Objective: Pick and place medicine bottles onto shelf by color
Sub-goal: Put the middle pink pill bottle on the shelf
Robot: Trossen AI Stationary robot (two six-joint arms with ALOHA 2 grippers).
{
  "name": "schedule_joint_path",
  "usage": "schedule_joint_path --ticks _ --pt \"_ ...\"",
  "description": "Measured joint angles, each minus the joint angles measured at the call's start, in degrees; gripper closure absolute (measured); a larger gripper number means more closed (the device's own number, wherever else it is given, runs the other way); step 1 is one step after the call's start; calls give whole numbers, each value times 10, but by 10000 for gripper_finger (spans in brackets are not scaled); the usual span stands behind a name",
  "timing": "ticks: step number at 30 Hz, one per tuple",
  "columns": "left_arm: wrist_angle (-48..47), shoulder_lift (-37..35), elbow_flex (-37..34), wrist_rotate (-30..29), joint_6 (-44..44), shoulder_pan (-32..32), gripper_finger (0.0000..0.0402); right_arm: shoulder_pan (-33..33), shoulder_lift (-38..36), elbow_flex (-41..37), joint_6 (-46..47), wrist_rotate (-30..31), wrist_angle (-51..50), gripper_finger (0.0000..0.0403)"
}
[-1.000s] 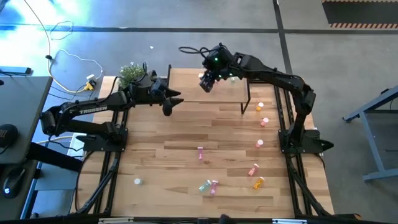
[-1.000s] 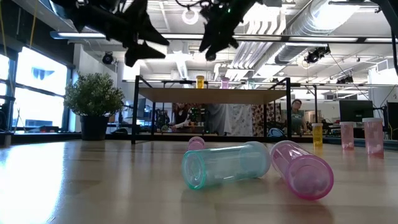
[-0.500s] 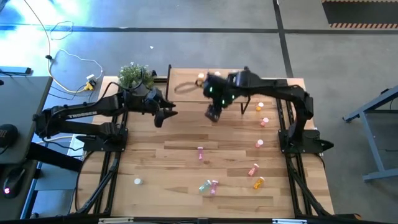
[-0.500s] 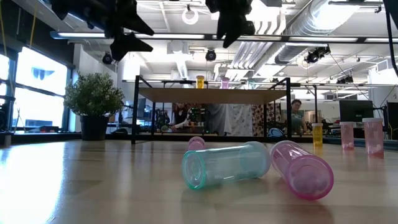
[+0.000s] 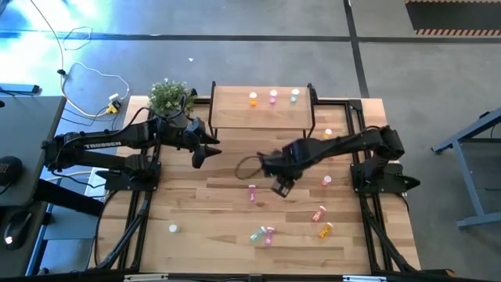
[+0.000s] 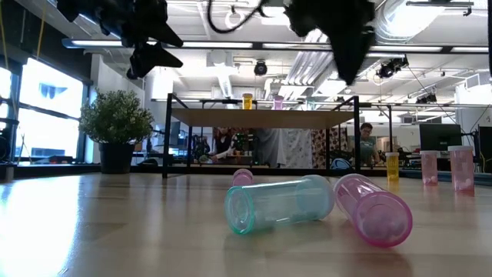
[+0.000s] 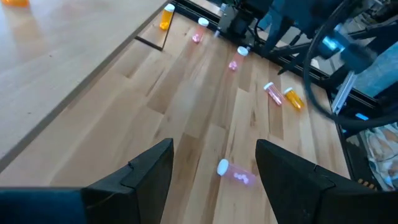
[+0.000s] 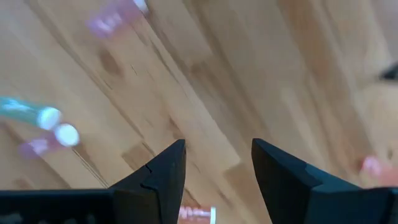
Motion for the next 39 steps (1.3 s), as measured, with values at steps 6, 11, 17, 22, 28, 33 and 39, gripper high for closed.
schedule_joint_path --ticks 6,11,17,22,28,33,39 --pt "0 0 0 0 4 0 184 47 -62 -119 107 -22 1 231" --pt "0 0 0 0 0 0 184 69 -145 -211 201 -17 40 241" --pt "0 0 0 0 -1 0 184 84 -249 -301 306 35 79 247" --pt "0 0 0 -1 -20 0 184 111 -315 -364 401 89 113 240" --pt "0 0 0 -2 -37 0 184 166 -344 -420 499 123 141 209" --pt "0 1 0 -2 -37 0 184 209 -343 -456 608 140 160 183" --pt "0 1 0 -2 -36 0 184 248 -343 -520 735 169 210 179"
